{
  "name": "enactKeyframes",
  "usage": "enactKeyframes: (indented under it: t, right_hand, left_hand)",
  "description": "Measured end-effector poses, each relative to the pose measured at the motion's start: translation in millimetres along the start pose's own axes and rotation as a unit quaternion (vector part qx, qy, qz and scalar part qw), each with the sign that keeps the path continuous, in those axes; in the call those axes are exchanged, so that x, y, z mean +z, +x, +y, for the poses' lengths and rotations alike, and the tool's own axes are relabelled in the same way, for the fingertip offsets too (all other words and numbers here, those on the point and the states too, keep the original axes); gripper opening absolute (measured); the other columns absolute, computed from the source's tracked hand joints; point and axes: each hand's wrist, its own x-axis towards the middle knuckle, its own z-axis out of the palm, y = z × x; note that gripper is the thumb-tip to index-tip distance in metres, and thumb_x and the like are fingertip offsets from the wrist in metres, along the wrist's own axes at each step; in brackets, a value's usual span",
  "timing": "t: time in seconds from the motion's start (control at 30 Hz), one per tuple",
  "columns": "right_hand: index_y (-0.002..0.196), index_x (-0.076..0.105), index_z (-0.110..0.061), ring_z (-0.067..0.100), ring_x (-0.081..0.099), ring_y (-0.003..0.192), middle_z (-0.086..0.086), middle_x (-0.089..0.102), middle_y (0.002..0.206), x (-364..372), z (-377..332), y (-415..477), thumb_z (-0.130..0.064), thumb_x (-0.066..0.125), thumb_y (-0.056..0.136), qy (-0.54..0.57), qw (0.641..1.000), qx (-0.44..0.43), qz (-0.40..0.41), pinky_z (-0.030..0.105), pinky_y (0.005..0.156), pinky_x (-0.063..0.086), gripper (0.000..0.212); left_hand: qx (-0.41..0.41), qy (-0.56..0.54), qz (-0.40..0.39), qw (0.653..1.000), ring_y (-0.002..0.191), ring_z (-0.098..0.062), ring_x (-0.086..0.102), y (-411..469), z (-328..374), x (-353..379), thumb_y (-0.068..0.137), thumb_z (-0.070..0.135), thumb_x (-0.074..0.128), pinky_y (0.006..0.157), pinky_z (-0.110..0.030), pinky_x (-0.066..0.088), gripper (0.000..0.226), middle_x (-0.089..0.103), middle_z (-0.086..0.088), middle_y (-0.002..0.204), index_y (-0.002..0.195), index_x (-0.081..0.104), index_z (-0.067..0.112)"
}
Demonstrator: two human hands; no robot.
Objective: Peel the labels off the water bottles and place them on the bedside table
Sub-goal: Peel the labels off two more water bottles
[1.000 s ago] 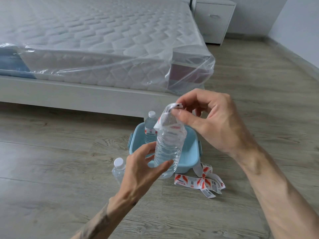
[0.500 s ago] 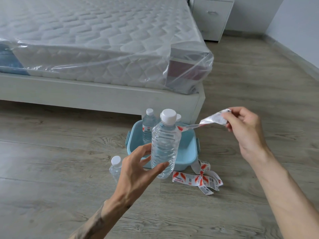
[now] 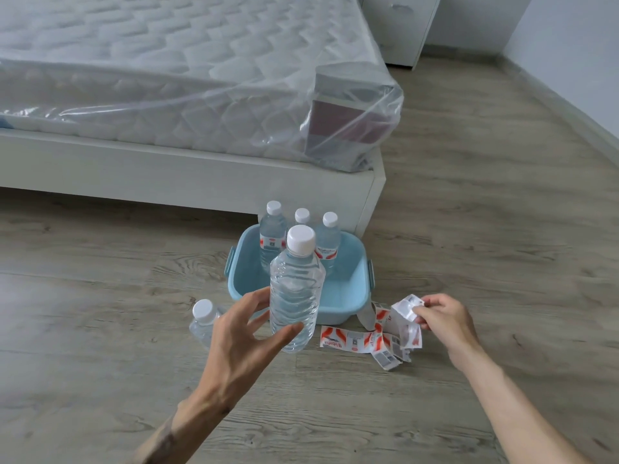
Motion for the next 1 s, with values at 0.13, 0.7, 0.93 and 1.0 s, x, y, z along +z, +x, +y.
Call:
enactKeyframes:
  t: [0.13, 0.7, 0.93, 1.0]
  right_hand:
    - [0.114, 0.074, -0.011, 0.023, 0.076, 0.090, 0.004, 0.080, 0.095, 8.8, 4.2, -4.4, -0.007, 0.079, 0.086, -0.033, 0.999, -0.004, -0.023, 0.039, 0.084, 0.062, 0.029]
    - [0.141, 0.059, -0.036, 0.016, 0.063, 0.135, -0.011, 0.065, 0.145, 51.6, -109.8, -86.4, -0.024, 0.093, 0.080, 0.038, 0.867, -0.269, -0.418, 0.051, 0.114, 0.050, 0.071]
    - [0.134, 0.066, -0.032, 0.015, 0.071, 0.125, -0.005, 0.075, 0.132, 77.9, -94.4, -86.6, -0.029, 0.097, 0.073, 0.051, 0.869, -0.275, -0.408, 0.040, 0.110, 0.054, 0.069]
    - [0.130, 0.069, -0.032, 0.014, 0.073, 0.121, -0.005, 0.078, 0.127, 79.6, -84.8, -85.3, -0.030, 0.099, 0.069, 0.056, 0.881, -0.272, -0.383, 0.034, 0.107, 0.055, 0.068]
  left_hand:
    - [-0.002, 0.004, -0.004, 1.000, 0.115, -0.005, 0.075, 0.8, -7.6, 0.1, 0.072, 0.037, 0.091, 0.099, -0.017, 0.056, 0.061, 0.080, 0.014, 0.117, 0.127, 0.074, 0.015]
    - [-0.011, -0.023, -0.055, 0.998, 0.125, -0.016, 0.073, 0.3, -25.0, -1.5, 0.080, 0.022, 0.092, 0.111, -0.037, 0.055, 0.058, 0.080, 0.004, 0.127, 0.133, 0.069, 0.014]
    - [-0.022, -0.005, -0.114, 0.993, 0.135, -0.017, 0.066, -8.0, -45.3, -2.9, 0.090, 0.016, 0.086, 0.115, -0.033, 0.050, 0.057, 0.073, 0.004, 0.139, 0.142, 0.063, 0.014]
    - [-0.010, 0.046, -0.113, 0.992, 0.136, -0.014, 0.064, -11.1, -47.8, 4.6, 0.091, 0.021, 0.083, 0.115, -0.033, 0.049, 0.057, 0.071, 0.007, 0.141, 0.144, 0.062, 0.018]
